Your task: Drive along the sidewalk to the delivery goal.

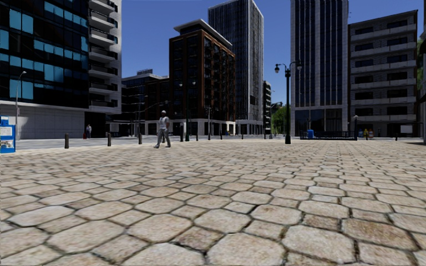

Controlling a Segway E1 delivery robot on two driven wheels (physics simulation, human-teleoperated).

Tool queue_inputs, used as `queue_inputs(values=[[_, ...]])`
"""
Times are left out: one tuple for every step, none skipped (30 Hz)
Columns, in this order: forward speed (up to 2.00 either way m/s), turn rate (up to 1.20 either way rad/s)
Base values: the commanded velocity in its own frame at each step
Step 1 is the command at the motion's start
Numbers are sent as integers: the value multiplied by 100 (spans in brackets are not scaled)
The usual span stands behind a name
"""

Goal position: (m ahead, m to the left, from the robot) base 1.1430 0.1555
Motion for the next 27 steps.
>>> queue_inputs(values=[[200,0],[200,0],[200,0],[200,0],[200,0],[200,0],[200,0],[194,0],[164,0],[135,0],[116,0],[116,0],[104,0],[100,0],[99,0],[98,0],[98,0],[96,0],[75,0],[0,0],[0,0],[0,0],[0,0],[0,0],[0,0],[0,0],[0,0]])
